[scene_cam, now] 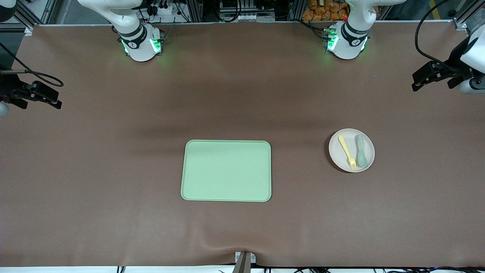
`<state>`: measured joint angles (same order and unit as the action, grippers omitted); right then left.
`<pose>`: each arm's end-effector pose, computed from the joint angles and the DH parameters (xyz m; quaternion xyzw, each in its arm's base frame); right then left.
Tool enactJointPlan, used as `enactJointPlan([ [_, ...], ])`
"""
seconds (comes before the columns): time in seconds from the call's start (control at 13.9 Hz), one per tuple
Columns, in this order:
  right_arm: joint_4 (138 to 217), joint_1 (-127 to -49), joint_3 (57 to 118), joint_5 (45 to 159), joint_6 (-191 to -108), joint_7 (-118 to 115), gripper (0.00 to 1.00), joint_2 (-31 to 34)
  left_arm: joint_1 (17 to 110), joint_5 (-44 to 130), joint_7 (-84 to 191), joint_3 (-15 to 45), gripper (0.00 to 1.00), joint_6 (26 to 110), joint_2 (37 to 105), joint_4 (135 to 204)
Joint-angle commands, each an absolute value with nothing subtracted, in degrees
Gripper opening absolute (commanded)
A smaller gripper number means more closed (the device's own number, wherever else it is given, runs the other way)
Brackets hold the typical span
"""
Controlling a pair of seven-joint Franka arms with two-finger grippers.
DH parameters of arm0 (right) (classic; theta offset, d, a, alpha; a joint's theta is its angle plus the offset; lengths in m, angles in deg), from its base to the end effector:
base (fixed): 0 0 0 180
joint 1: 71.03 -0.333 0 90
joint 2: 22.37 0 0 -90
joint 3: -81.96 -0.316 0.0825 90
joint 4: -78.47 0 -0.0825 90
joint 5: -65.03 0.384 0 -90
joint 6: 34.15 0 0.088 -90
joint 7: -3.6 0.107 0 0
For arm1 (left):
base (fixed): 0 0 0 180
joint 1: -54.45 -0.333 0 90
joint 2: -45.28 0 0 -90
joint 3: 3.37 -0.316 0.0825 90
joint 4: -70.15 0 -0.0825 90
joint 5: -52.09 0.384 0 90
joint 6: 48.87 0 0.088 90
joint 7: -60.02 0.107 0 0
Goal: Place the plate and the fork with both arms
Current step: 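Reach the left gripper down to the rim of the white plate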
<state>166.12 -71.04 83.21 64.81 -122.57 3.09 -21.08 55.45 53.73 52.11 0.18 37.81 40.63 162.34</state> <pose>0.5589 -0.0124 0.6289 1.0000 -0.0064 -0.0046 0.0021 0.5216 -0.0398 0.6452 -0.9994 -0.0302 0.0057 0.0175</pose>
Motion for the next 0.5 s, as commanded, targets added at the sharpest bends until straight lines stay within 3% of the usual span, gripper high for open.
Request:
enactJointPlan([
  [0.0,166.37,-69.36,82.13,65.65,-122.4,2.02,1.0,-21.49,55.77,54.03,53.25,-1.34,1.0,37.52,39.13,163.4],
  [0.43,166.37,-69.36,82.13,65.65,-122.31,2.02,1.0,-21.49,55.24,53.93,54.04,-1.52,1.0,37.35,43.68,161.38],
])
